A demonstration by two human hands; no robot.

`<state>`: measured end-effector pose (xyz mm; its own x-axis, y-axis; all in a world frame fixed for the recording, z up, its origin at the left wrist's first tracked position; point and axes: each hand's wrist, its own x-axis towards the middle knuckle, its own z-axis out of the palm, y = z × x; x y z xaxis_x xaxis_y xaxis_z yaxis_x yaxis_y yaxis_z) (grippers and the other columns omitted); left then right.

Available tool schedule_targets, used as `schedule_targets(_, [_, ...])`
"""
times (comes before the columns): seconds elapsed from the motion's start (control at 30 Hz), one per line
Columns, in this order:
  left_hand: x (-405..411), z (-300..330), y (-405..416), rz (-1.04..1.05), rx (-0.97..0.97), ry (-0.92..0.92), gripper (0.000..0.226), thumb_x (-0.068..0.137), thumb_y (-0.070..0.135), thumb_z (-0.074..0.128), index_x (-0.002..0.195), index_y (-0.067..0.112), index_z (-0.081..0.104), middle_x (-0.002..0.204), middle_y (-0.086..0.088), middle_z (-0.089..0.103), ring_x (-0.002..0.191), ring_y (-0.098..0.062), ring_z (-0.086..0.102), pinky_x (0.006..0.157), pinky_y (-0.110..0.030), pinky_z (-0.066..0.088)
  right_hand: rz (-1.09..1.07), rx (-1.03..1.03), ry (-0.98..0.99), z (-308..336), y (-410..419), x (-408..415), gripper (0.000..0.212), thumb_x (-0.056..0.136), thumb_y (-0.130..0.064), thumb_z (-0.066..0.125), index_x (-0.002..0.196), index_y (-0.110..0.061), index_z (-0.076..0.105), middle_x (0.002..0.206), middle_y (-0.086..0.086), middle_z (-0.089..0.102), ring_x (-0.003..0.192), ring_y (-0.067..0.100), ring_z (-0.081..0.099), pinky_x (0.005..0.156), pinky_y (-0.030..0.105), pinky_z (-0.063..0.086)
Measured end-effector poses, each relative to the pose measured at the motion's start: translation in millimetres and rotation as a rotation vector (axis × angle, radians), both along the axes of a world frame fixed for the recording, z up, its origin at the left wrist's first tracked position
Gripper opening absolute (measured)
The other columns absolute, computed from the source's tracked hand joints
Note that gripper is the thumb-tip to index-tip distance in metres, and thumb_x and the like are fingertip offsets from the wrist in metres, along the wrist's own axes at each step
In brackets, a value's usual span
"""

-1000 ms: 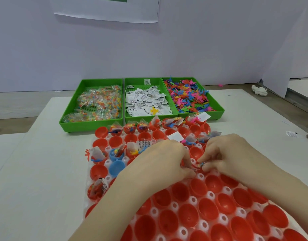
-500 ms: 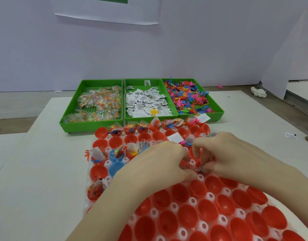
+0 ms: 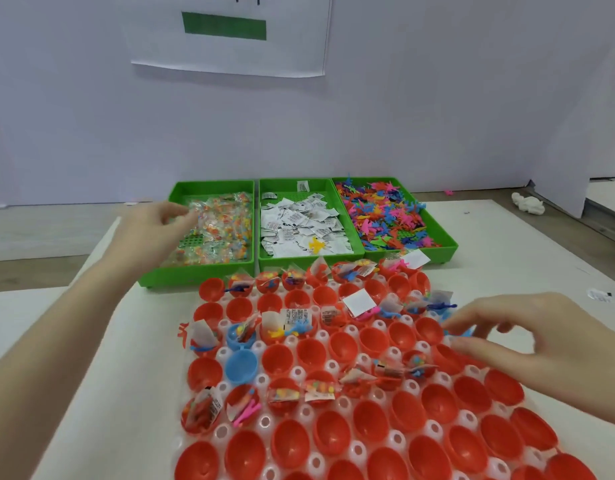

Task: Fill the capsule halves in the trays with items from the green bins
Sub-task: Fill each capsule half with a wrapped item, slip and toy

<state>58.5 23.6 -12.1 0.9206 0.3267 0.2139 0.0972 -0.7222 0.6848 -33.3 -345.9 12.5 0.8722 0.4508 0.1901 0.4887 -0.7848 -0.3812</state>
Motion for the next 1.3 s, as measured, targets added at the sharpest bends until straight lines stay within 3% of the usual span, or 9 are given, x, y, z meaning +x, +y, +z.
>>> schedule_targets(0.13, [31, -30, 22, -0.047, 0.283, 0.382, 0.076, 0.084, 0.061, 0.046, 0.144, 0.017, 0.031, 0.148, -0.01, 0.036, 0.131, -0.031, 0.039, 0.106, -0.042, 0.03, -0.036, 0.057, -0.051, -1, -3, 4, 0.009, 0.067, -0.037, 0.072, 0.068, -0.044, 0.066, 0.069, -0.032, 0.064, 0.065, -0.008, 0.06, 0.067, 0.006, 0.041])
schedule_targets(0.23, [40, -42, 20, -0.008, 0.417, 0.446, 0.076, 0.077, 0.069, 0.051, 0.14, 0.028, 0.037, 0.149, -0.001, 0.035, 0.134, -0.026, 0.036, 0.111, -0.046, 0.015, -0.089, 0.212, -0.034, 3, 3, 34, 0.004, 0.069, -0.036, 0.073, 0.067, -0.035, 0.07, 0.068, -0.025, 0.066, 0.069, -0.004, 0.06, 0.063, 0.008, 0.042])
schedule_targets(0.33, [41, -47, 10, 0.044, 0.434, 0.28, 0.039, 0.08, 0.058, 0.058, 0.105, 0.029, 0.062, 0.121, 0.002, 0.061, 0.115, -0.021, 0.049, 0.105, -0.044, 0.018, -0.195, 0.312, -0.069, 0, 12, 89, 0.009, 0.077, -0.016, 0.071, 0.074, -0.024, 0.071, 0.075, -0.011, 0.07, 0.067, 0.0, 0.059, 0.058, 0.006, 0.04])
schedule_targets(0.43, [36, -46, 1, 0.095, 0.362, 0.154, 0.021, 0.08, 0.047, 0.064, 0.072, 0.032, 0.053, 0.091, 0.005, 0.058, 0.108, -0.024, 0.048, 0.098, -0.043, 0.022, -0.28, 0.205, -0.031, -10, 26, 149, 0.017, 0.084, -0.014, 0.065, 0.1, -0.011, 0.069, 0.1, 0.005, 0.069, 0.082, 0.01, 0.059, 0.072, 0.017, 0.041])
schedule_targets(0.73, [34, -53, 2, 0.064, 0.253, -0.101, 0.018, 0.082, 0.028, 0.068, 0.071, 0.021, 0.056, 0.081, 0.008, 0.053, 0.089, -0.016, 0.047, 0.084, -0.035, 0.024, -0.151, -0.208, 0.223, -43, 59, 232, 0.064, 0.091, -0.024, 0.055, 0.147, -0.021, 0.024, 0.153, 0.004, 0.025, 0.139, 0.023, 0.027, 0.112, 0.034, 0.025])
schedule_targets(1.0, [33, -57, 3, -0.003, 0.179, -0.181, 0.014, 0.09, 0.021, 0.058, 0.082, 0.02, 0.047, 0.064, 0.015, 0.051, 0.064, -0.011, 0.052, 0.082, -0.039, 0.043, -0.191, -0.162, -0.035, -35, 52, 225, 0.012, 0.08, -0.018, 0.071, 0.09, -0.013, 0.067, 0.09, 0.004, 0.065, 0.089, 0.021, 0.059, 0.072, 0.026, 0.039])
schedule_targets(1.13, [35, -57, 4, -0.001, 0.24, -0.156, 0.008, 0.097, 0.023, 0.044, 0.096, 0.018, 0.05, 0.073, 0.006, 0.058, 0.082, -0.023, 0.059, 0.079, -0.033, 0.027, -0.232, -0.113, 0.031, -32, 51, 222, 0.025, 0.082, -0.012, 0.068, 0.107, -0.01, 0.062, 0.079, -0.001, 0.059, 0.076, 0.014, 0.051, 0.071, 0.025, 0.035])
schedule_targets(1.2, [35, -57, 4, 0.028, 0.289, -0.127, 0.017, 0.099, 0.022, 0.038, 0.107, 0.016, 0.052, 0.083, 0.002, 0.06, 0.095, -0.024, 0.055, 0.081, -0.035, 0.024, -0.26, -0.105, 0.083, -32, 51, 222, 0.038, 0.087, -0.01, 0.061, 0.124, -0.008, 0.054, 0.078, -0.003, 0.058, 0.079, 0.016, 0.052, 0.074, 0.026, 0.035])
schedule_targets(1.3, [35, -57, 4, 0.056, 0.342, -0.056, 0.027, 0.097, 0.013, 0.037, 0.121, 0.016, 0.049, 0.11, -0.006, 0.055, 0.112, -0.025, 0.045, 0.092, -0.039, 0.024, -0.297, -0.16, 0.084, -29, 49, 223, 0.025, 0.091, -0.006, 0.05, 0.11, 0.001, 0.065, 0.108, 0.014, 0.066, 0.094, 0.031, 0.06, 0.081, 0.035, 0.045])
